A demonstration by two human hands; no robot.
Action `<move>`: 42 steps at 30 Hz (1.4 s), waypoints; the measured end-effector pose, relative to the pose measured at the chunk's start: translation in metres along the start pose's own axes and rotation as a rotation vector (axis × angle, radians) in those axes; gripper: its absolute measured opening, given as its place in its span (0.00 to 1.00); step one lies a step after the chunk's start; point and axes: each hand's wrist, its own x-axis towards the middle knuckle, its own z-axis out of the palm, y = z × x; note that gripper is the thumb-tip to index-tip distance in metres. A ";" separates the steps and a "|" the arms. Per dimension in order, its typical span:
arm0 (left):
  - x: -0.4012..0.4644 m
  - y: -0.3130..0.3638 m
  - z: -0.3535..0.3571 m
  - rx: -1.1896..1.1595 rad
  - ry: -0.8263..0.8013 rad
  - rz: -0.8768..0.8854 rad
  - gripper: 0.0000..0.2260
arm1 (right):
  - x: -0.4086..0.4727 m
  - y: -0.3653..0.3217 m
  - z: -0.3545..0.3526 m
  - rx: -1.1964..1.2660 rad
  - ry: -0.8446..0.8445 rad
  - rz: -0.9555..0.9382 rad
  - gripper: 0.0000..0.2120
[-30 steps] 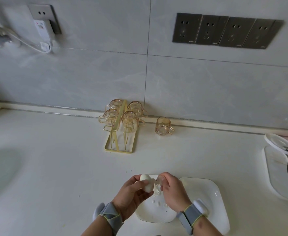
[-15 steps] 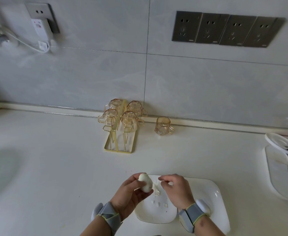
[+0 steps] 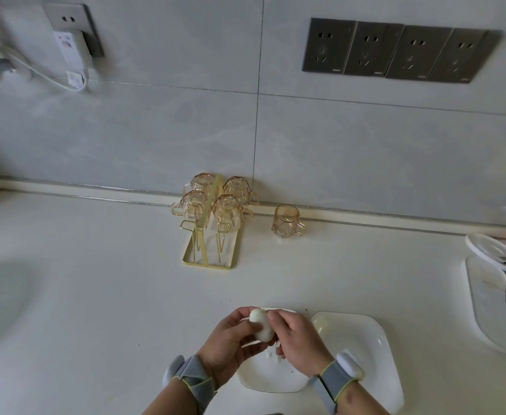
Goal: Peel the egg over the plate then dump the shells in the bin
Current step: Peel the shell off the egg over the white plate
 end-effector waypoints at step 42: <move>0.007 -0.005 -0.012 -0.083 0.090 -0.011 0.05 | 0.000 -0.004 -0.002 0.382 -0.058 0.155 0.12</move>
